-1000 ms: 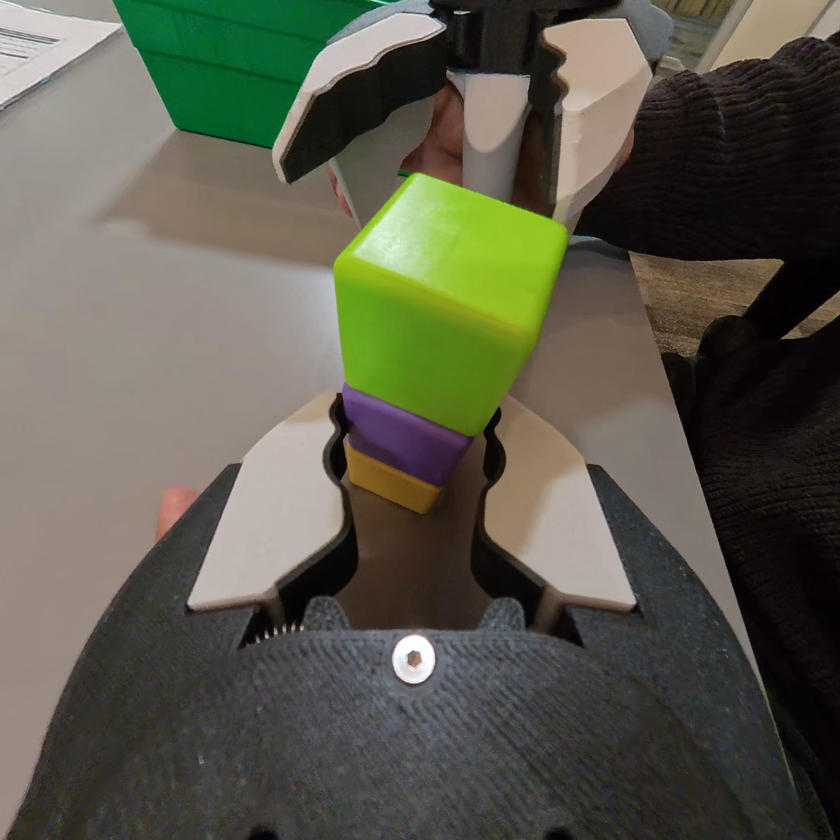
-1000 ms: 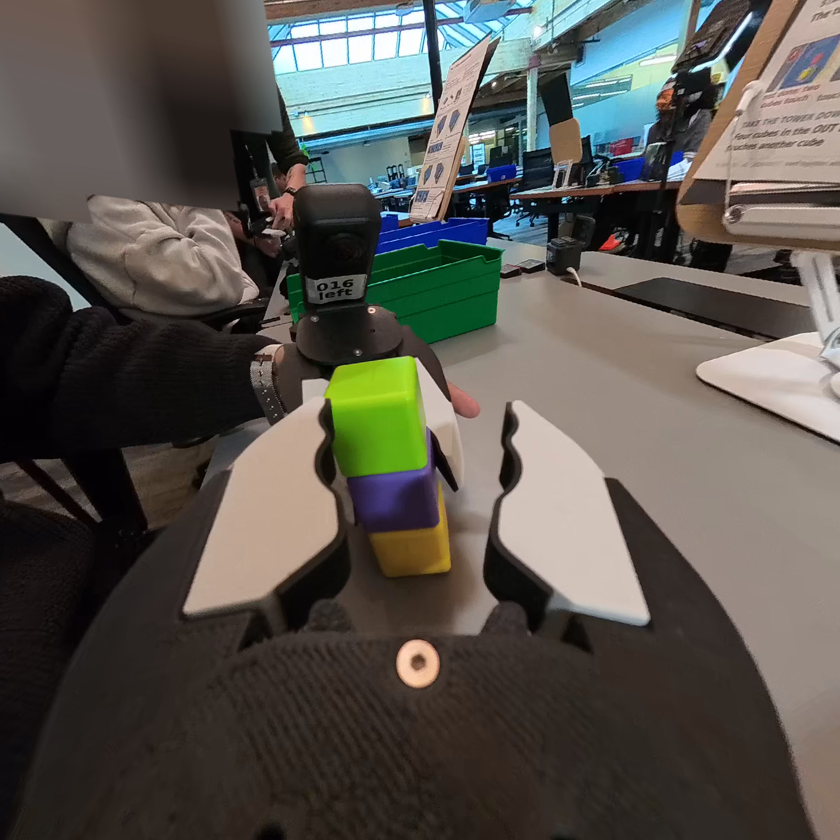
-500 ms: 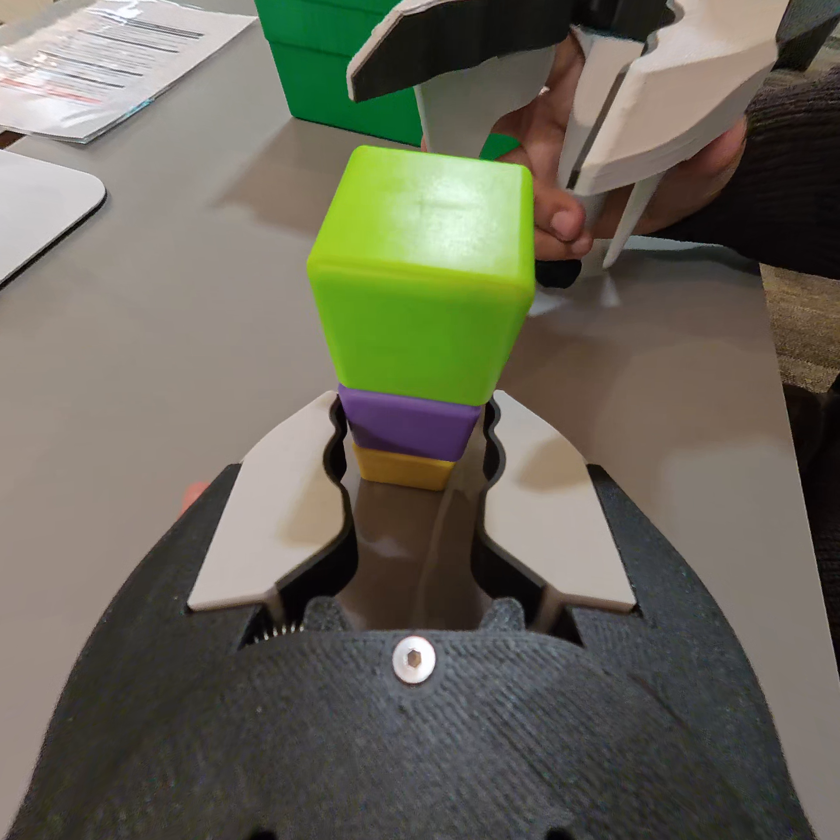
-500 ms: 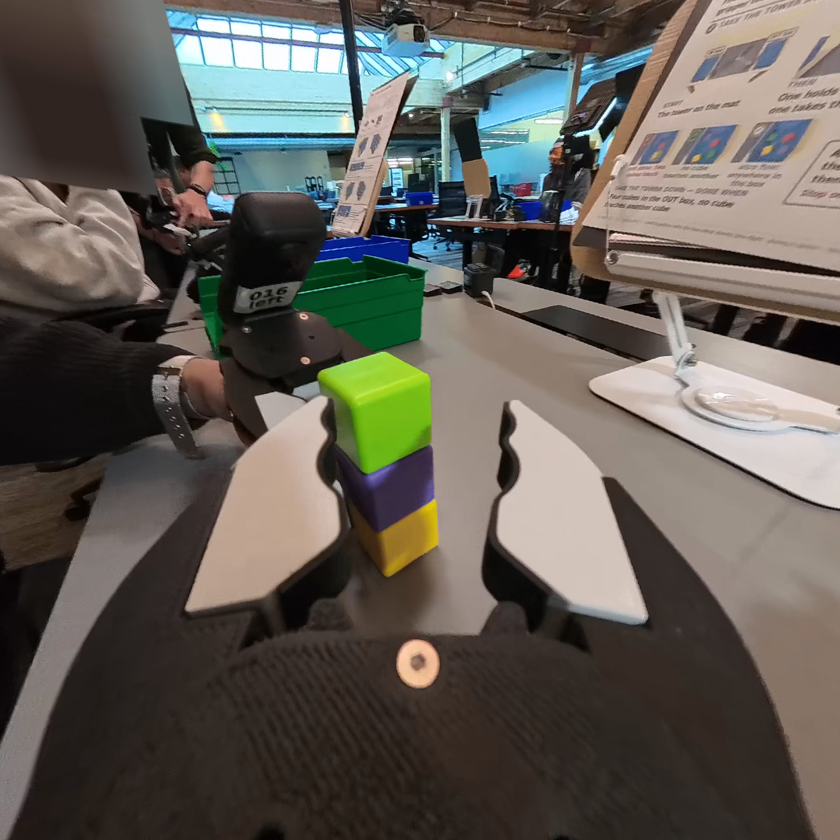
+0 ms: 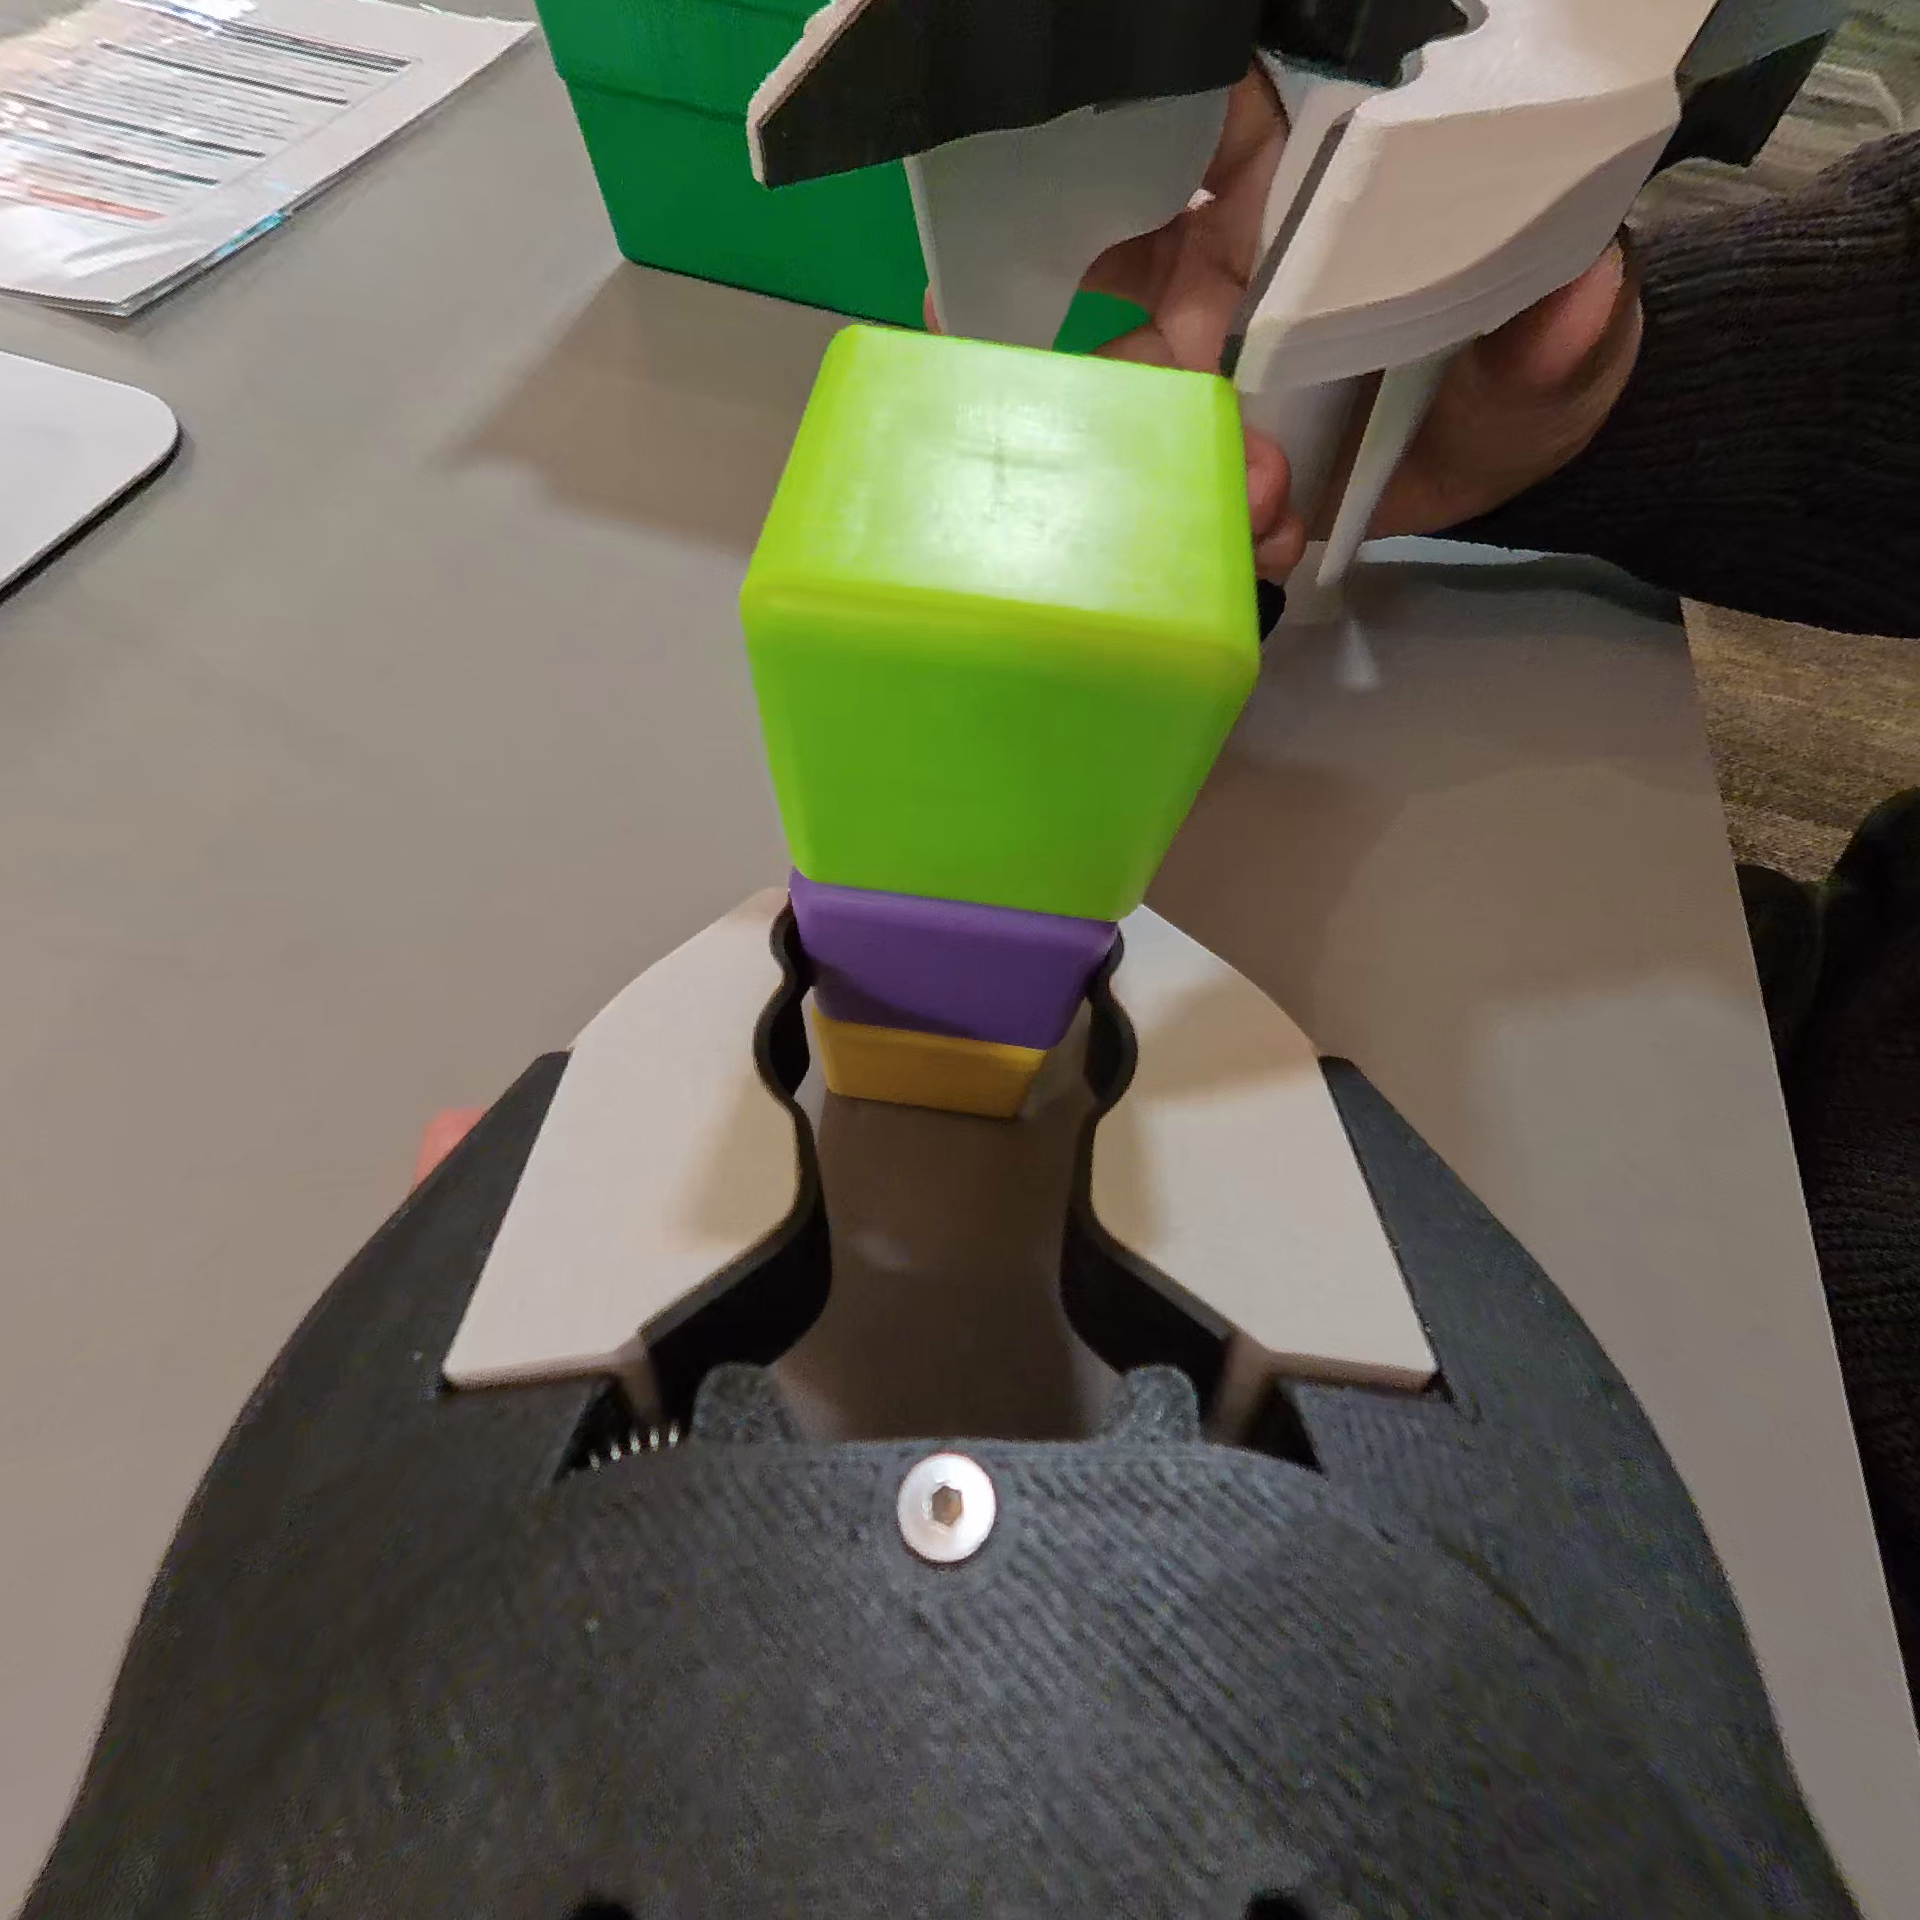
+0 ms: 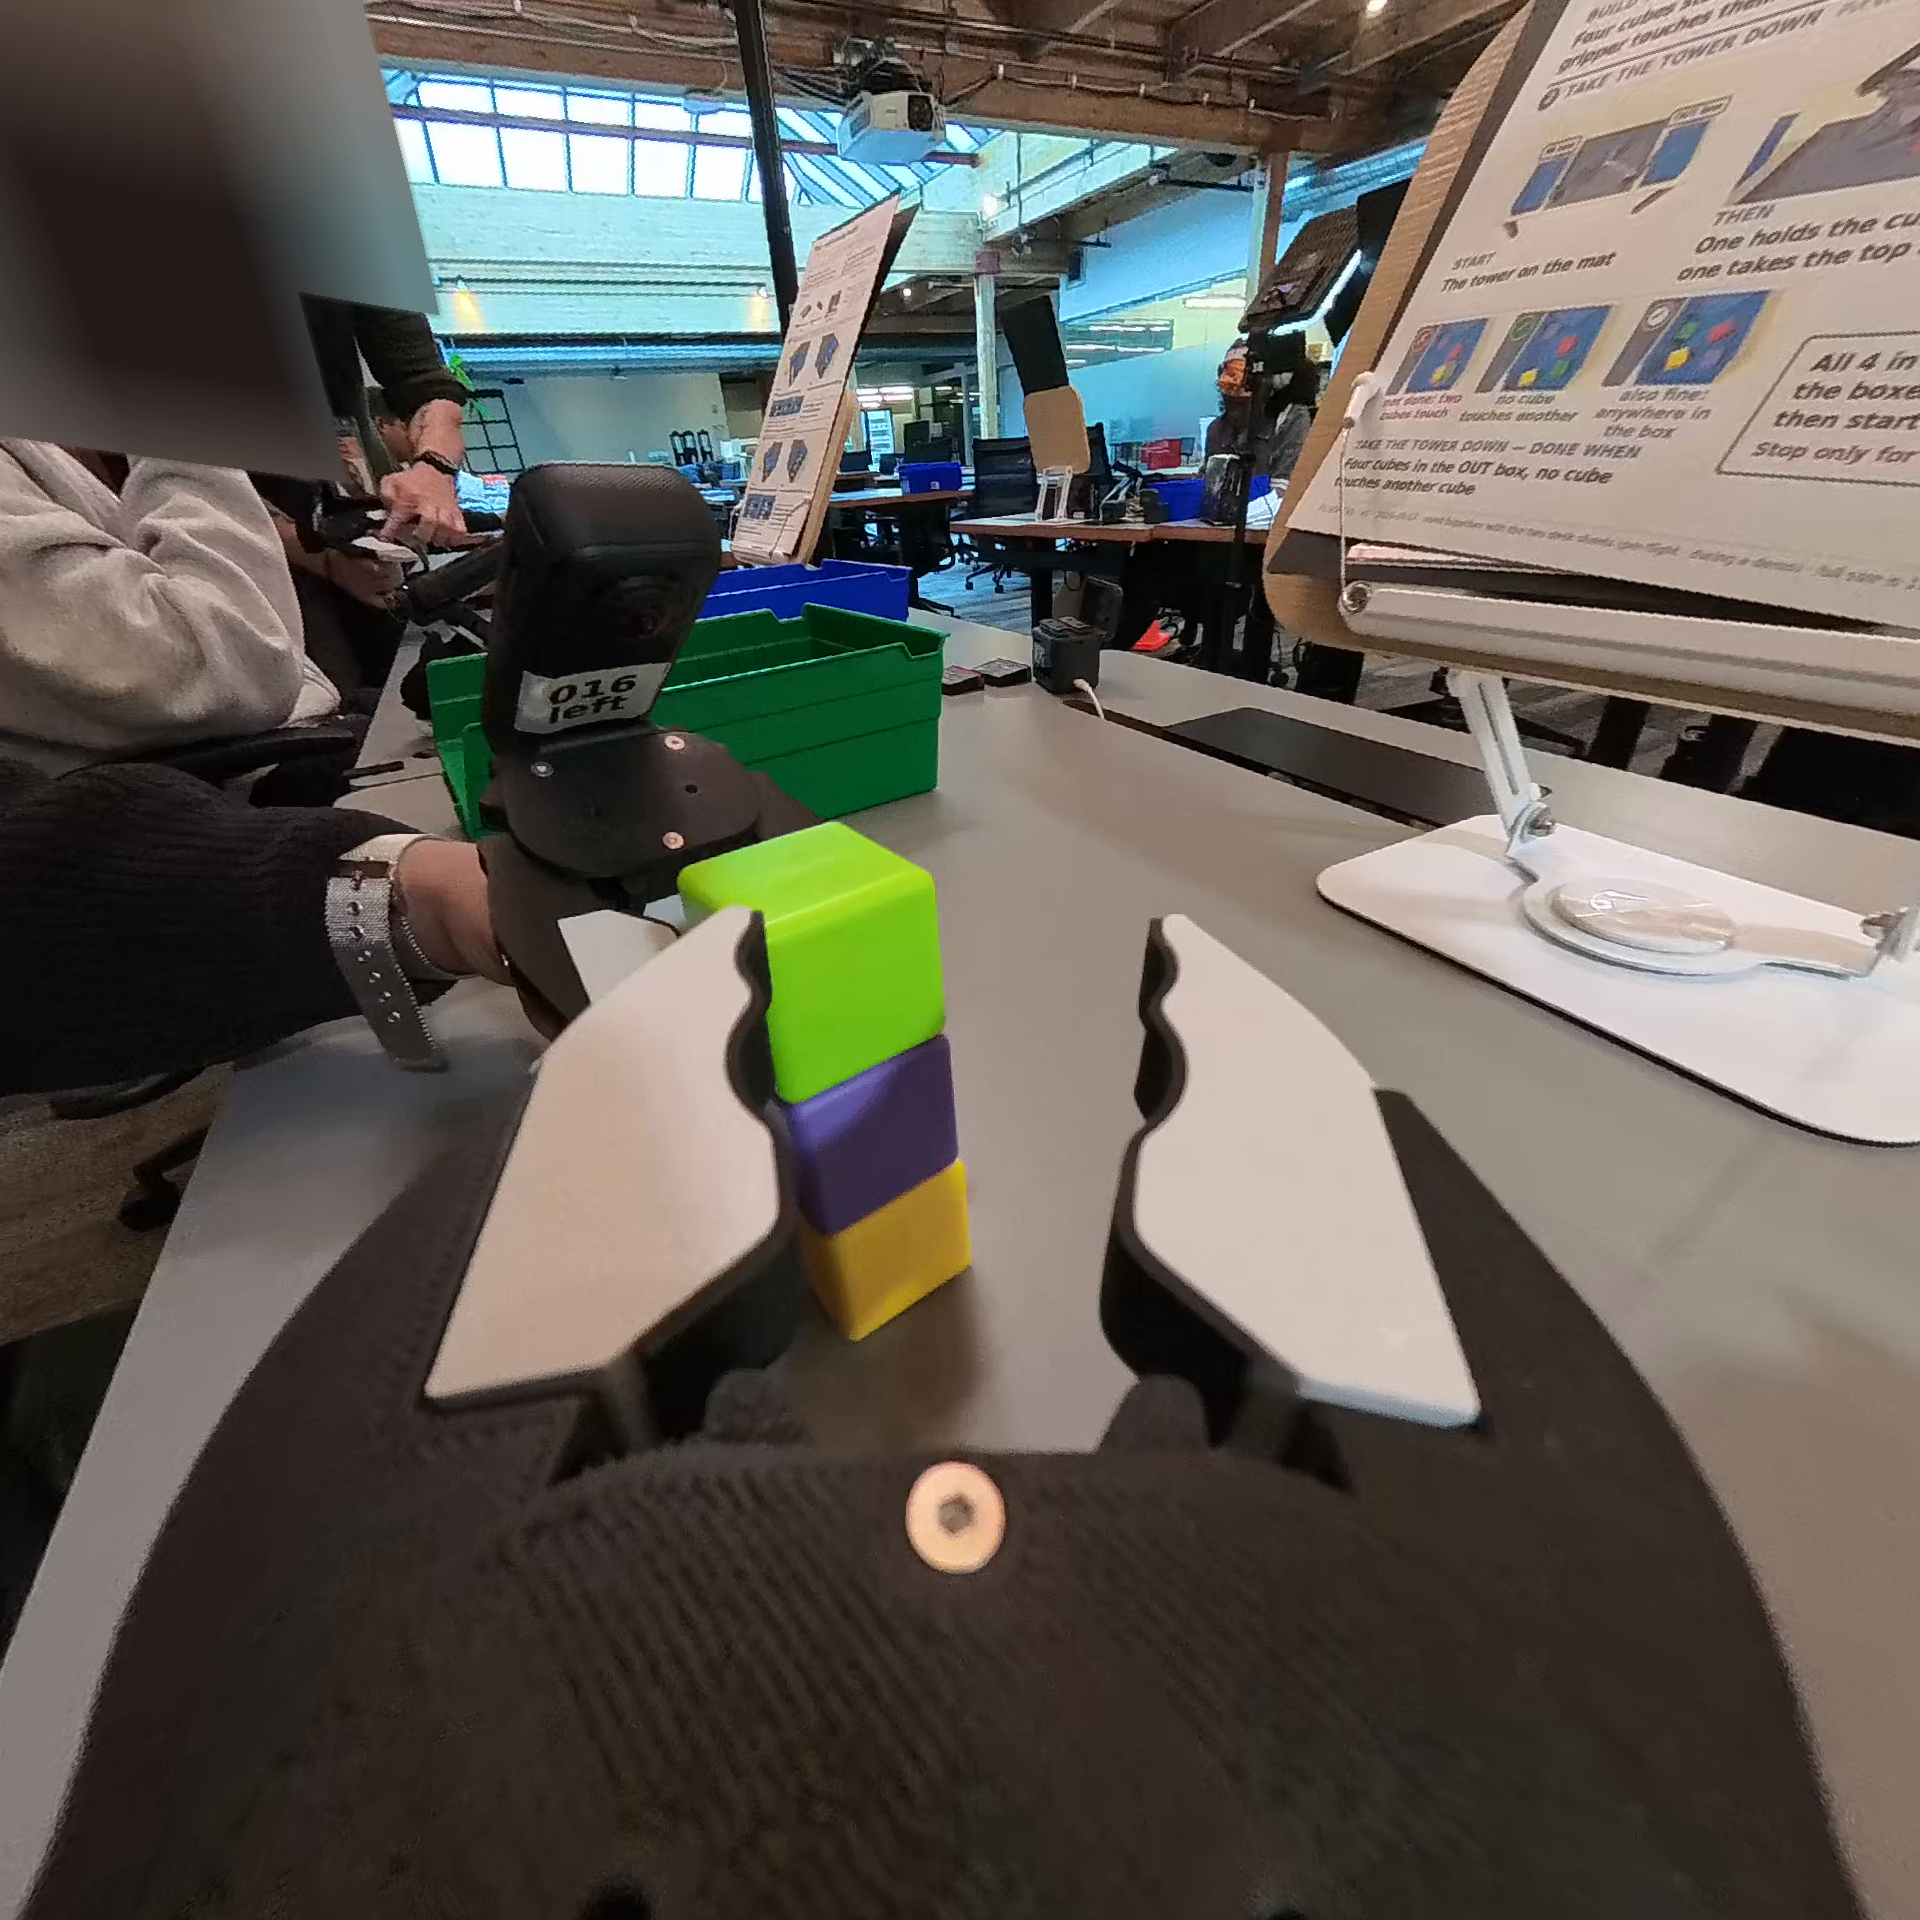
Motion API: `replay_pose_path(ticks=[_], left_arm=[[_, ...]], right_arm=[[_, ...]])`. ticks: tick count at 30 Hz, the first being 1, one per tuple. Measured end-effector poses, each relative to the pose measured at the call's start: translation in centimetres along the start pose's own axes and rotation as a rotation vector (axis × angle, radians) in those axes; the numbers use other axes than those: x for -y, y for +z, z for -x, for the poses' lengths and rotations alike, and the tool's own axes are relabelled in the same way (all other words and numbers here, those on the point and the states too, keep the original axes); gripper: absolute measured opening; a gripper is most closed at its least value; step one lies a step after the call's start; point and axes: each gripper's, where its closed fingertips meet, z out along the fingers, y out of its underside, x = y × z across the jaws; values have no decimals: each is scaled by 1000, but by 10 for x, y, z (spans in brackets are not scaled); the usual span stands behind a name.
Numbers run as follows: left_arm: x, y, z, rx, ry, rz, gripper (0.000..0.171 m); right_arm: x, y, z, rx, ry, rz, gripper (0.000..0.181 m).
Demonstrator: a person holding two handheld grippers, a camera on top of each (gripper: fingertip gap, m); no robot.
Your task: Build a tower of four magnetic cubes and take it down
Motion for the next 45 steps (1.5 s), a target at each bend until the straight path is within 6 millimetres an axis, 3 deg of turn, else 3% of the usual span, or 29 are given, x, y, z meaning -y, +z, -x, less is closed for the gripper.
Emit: replay_pose_path(ticks=[7, 15, 23, 45], left_arm=[[-1, 1, -15, -85, 55, 10, 52], [-2, 0, -23, -153, 70, 13, 52], [-3, 0, -26, -165, 81, 16, 52], [-3, 1, -27, -161, 94, 21, 52]], right_arm=[[3, 0, 18, 127, 63, -19, 68], [-16, 9, 43, 211, -7, 93, 68], [-23, 10, 49, 229, -59, 121, 53], [-25, 15, 47, 225, -118, 166, 51]])
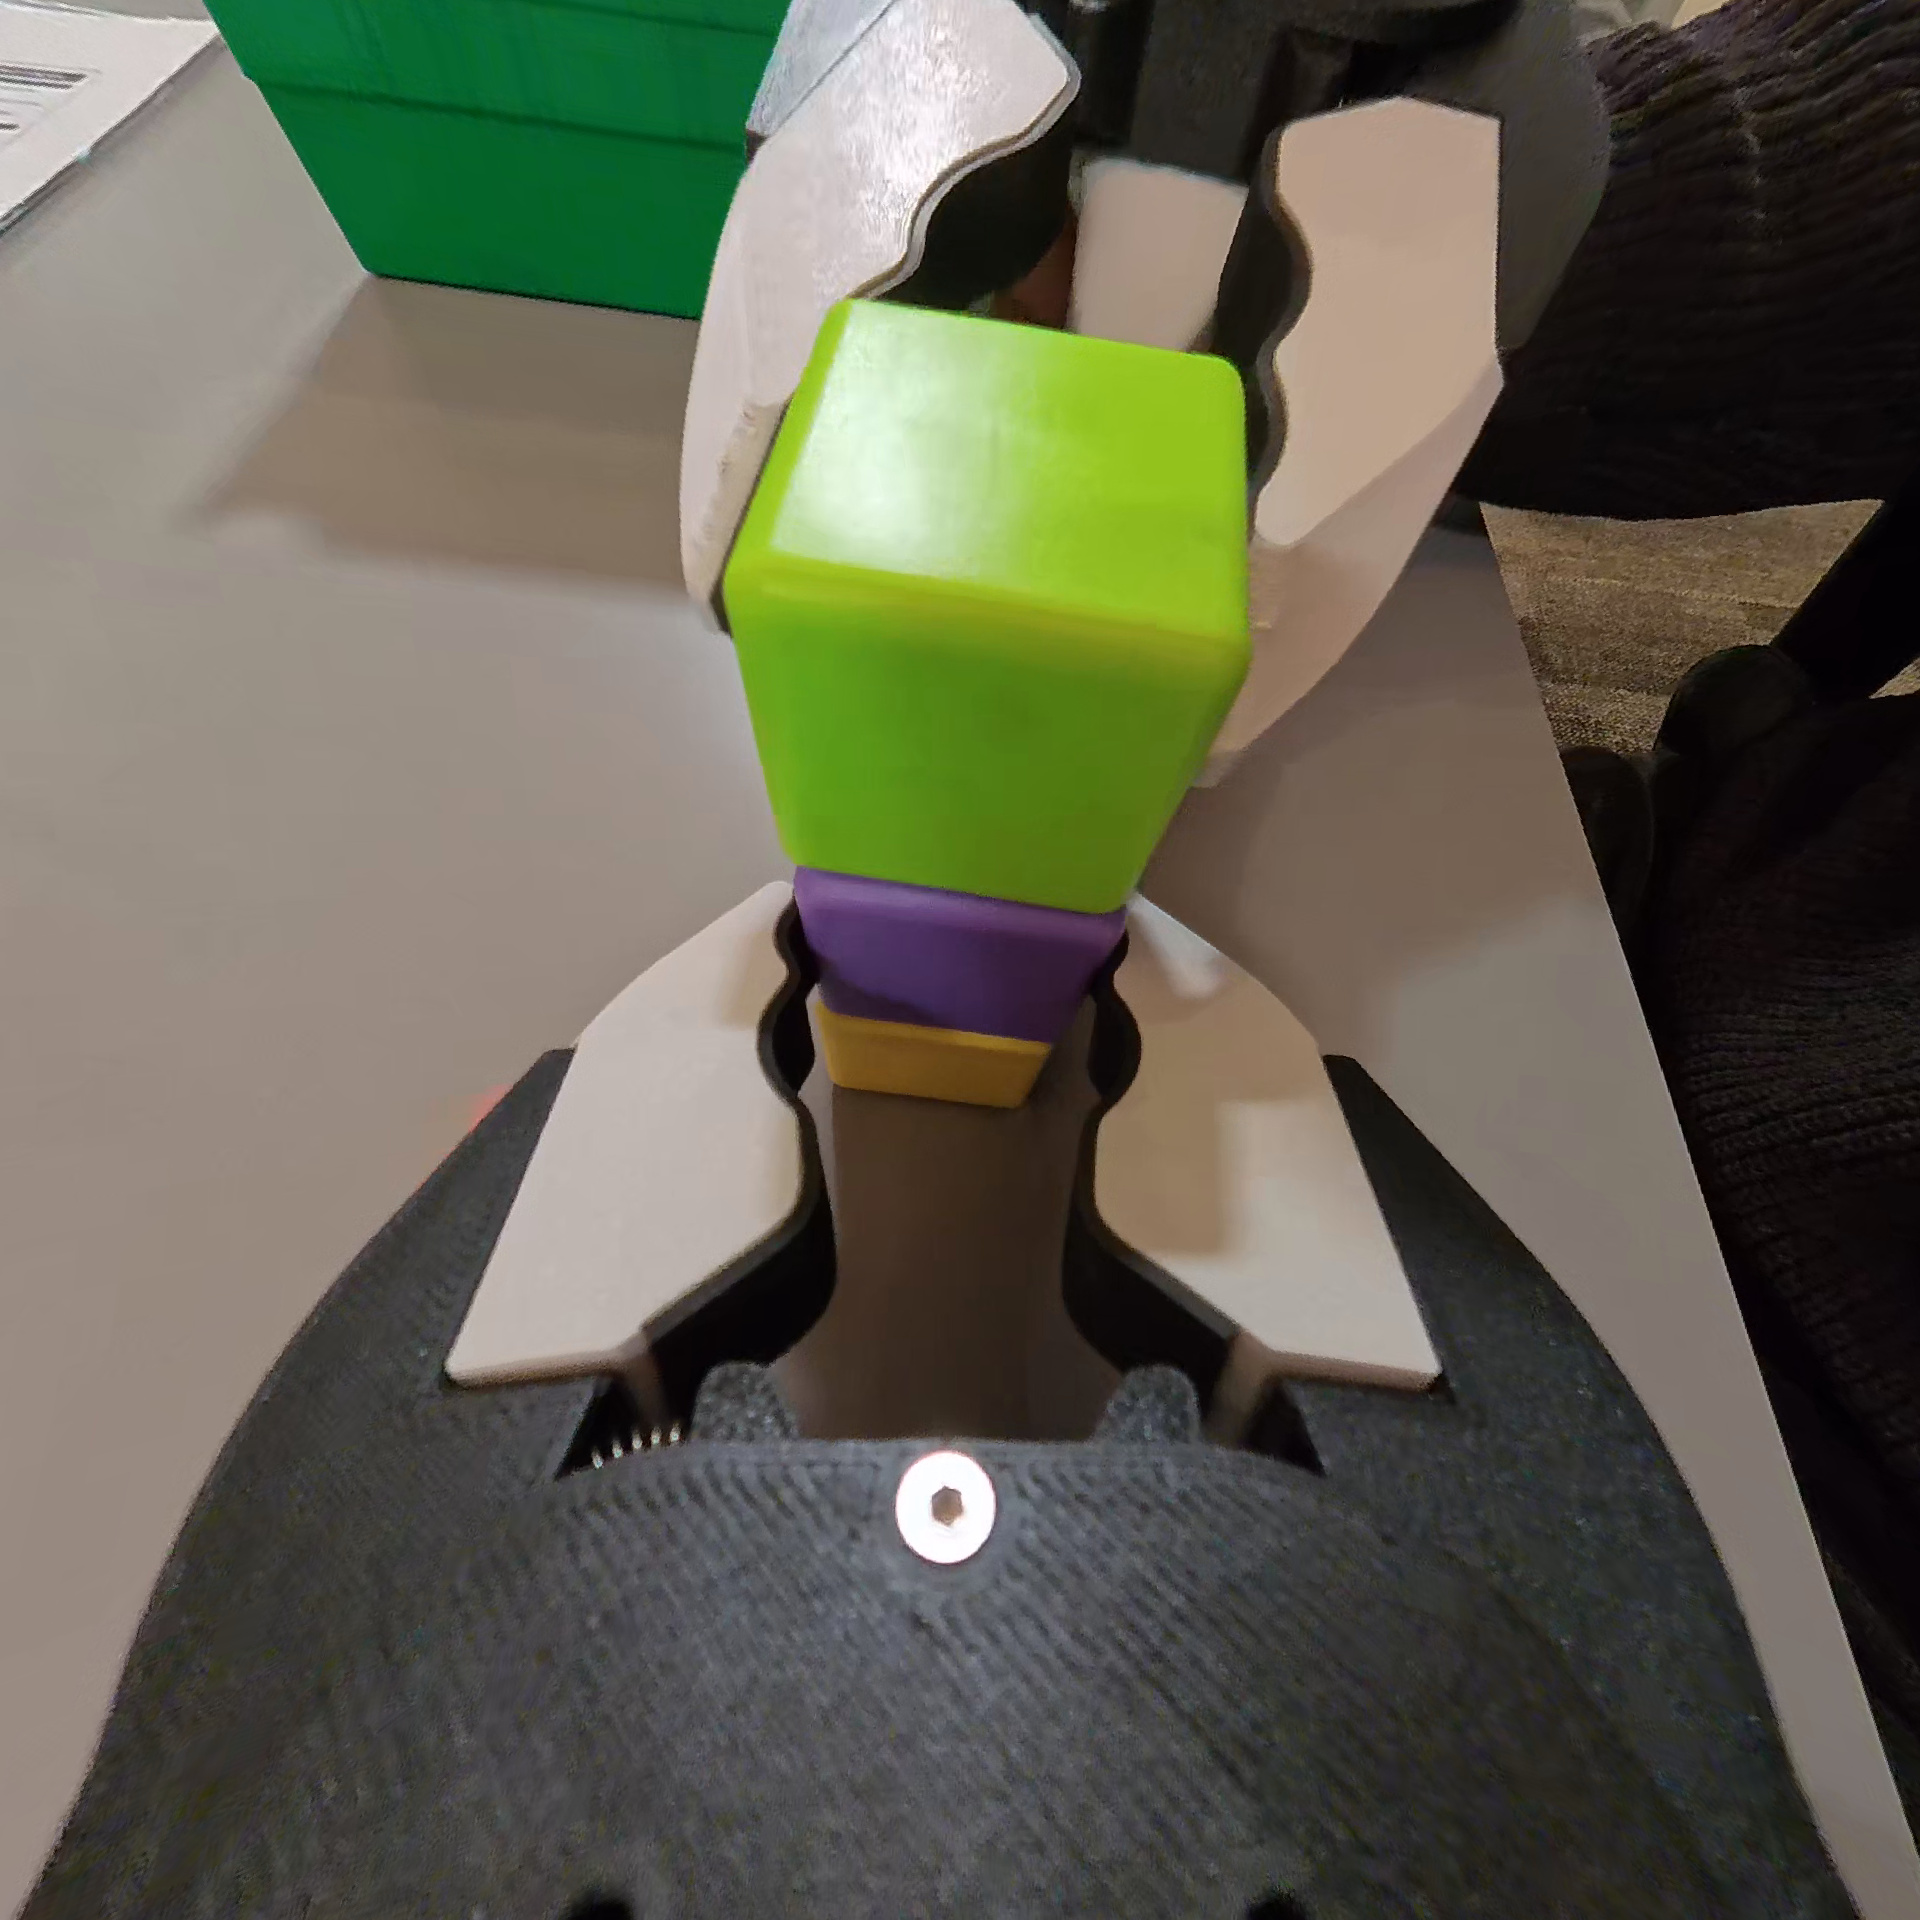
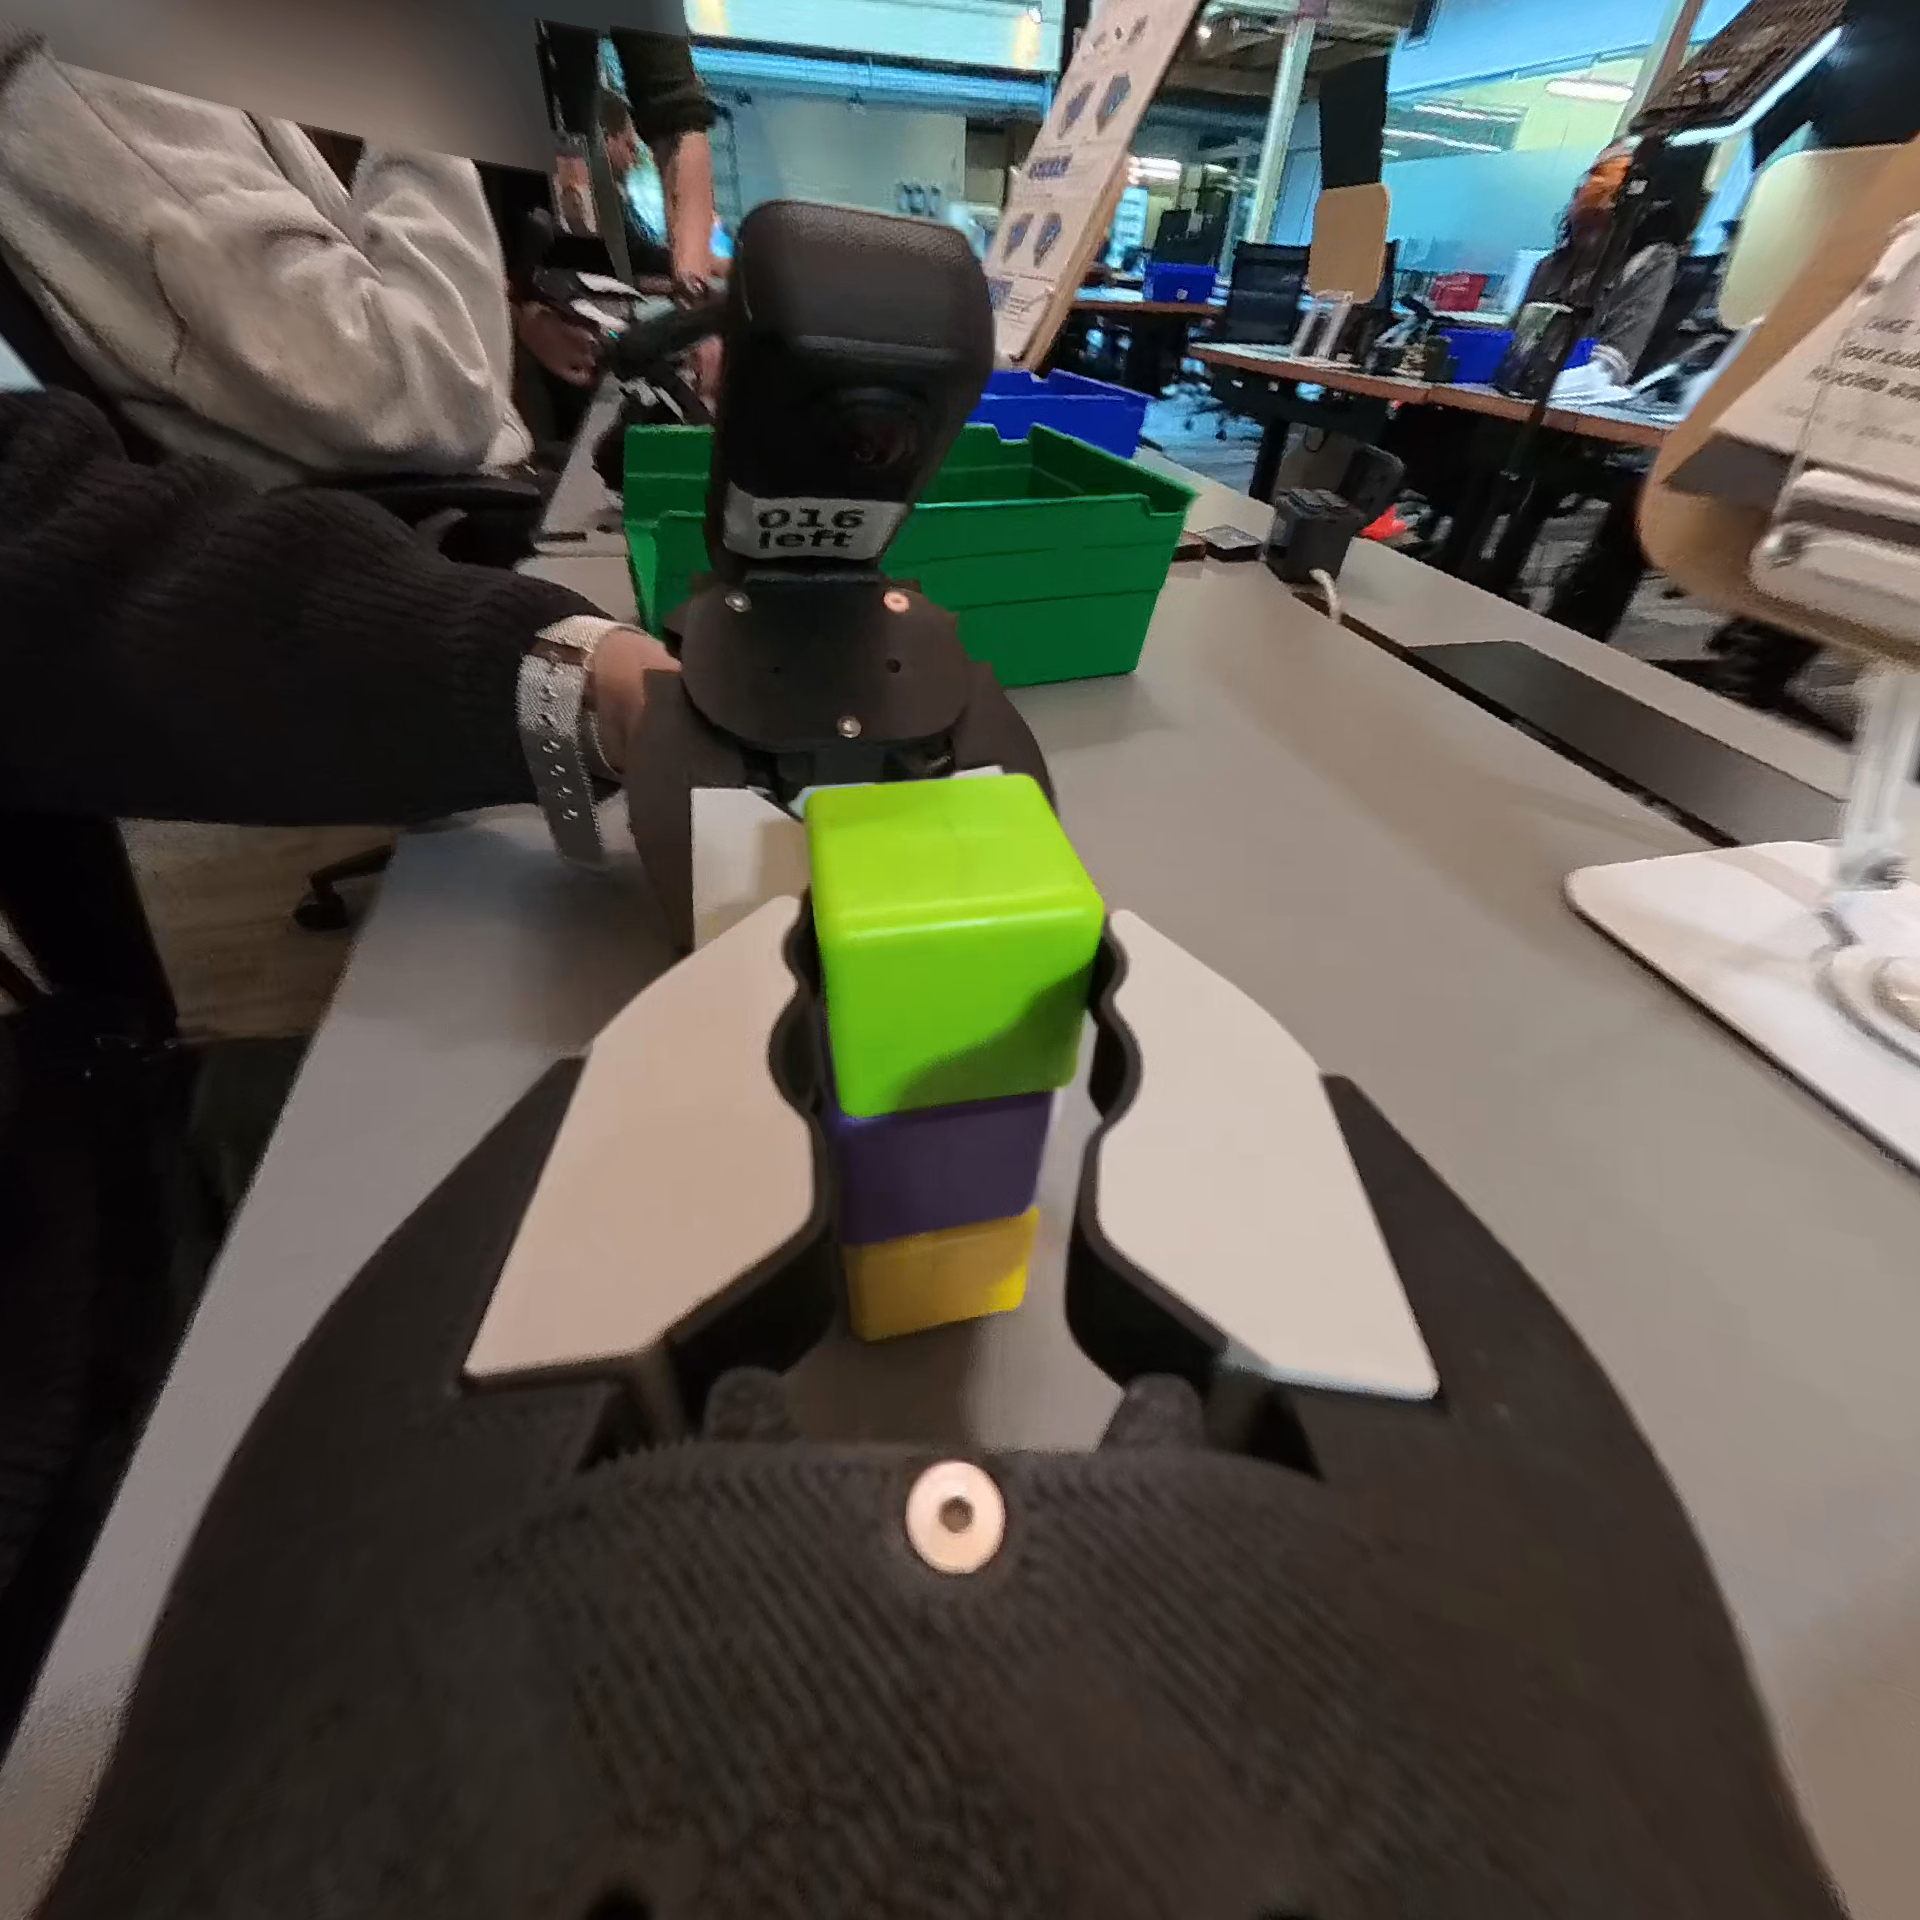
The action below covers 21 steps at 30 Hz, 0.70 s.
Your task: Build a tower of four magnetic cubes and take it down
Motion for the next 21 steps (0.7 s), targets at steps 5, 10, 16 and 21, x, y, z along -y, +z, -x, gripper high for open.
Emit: replay_pose_path(ticks=[5, 10, 16, 21], left_arm=[[0, 1, -7, -16, 53, 7, 52], [0, 2, -7, -19, 42, 5, 52], [1, 2, -3, 7, 34, 5, 52], [1, 2, 3, 44, 13, 2, 52]], right_arm=[[8, -17, -29, -208, -158, 44, 51], [46, -43, -44, -268, -80, -78, 51], [73, -86, -63, -377, -192, -28, 51], [68, -162, -114, -605, -231, 135, 51]])
